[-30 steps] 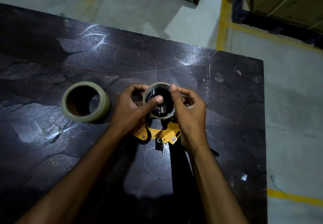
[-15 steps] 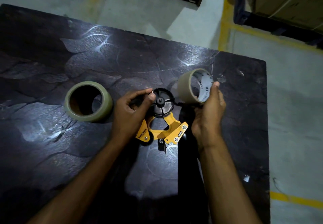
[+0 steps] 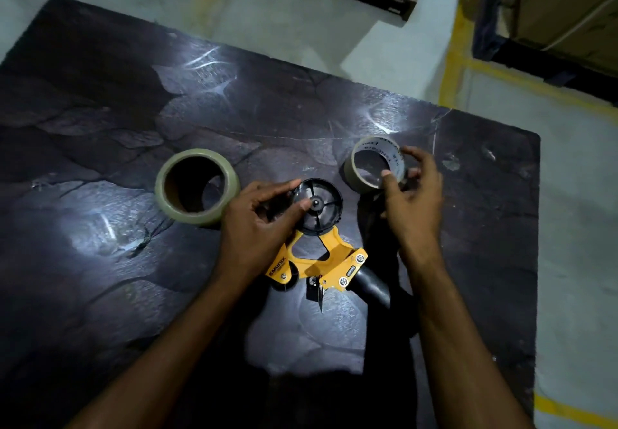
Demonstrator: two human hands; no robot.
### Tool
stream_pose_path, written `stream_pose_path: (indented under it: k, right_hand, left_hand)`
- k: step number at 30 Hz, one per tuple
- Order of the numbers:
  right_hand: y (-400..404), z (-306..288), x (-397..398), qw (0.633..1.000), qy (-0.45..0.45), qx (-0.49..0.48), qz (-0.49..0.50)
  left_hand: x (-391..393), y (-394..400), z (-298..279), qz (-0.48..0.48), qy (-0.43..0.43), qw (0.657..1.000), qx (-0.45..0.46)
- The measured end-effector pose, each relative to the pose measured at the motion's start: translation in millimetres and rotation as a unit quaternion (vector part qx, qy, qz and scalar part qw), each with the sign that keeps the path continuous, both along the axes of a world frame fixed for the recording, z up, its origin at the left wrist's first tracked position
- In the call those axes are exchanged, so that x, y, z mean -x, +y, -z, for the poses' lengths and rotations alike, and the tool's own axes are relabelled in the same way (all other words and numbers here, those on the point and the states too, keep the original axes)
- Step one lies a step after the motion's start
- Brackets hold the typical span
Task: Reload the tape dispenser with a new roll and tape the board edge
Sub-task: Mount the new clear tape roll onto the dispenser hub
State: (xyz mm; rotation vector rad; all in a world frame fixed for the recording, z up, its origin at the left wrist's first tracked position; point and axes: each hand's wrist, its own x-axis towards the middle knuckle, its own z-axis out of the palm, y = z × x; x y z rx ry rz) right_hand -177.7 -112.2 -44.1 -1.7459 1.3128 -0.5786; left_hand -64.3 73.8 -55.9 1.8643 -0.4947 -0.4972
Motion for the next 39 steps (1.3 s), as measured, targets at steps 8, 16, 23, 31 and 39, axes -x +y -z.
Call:
stream_pose_path:
  k: [8,16,23,31,39]
  right_hand:
    - [6,-19,-17,0.986,0.009,0.156,0.058]
    - [50,-37,-155,0.876,0.076,0.012,-0.476]
    - [60,-19,-180,0.822,0.147,0.020,-0.550]
    - [31,-10,-165,0.899,0.097,0.010,-0.428]
    - [-3,-5,-111,0.948,0.060,-0.079,-0.302]
  left_hand:
    - [-2,24,0,-0.025,-0.045,0.999,-0.009]
    - [2,28,1,-0.060,-0.004,0.998,0.001]
    - [6,31,0,-0.063,0.022,0.998,0.014]
    - [6,29,-2,-0.062,0.049,0.996,0.027]
    - [4,28,3,-0.060,0.081,0.995,0.014]
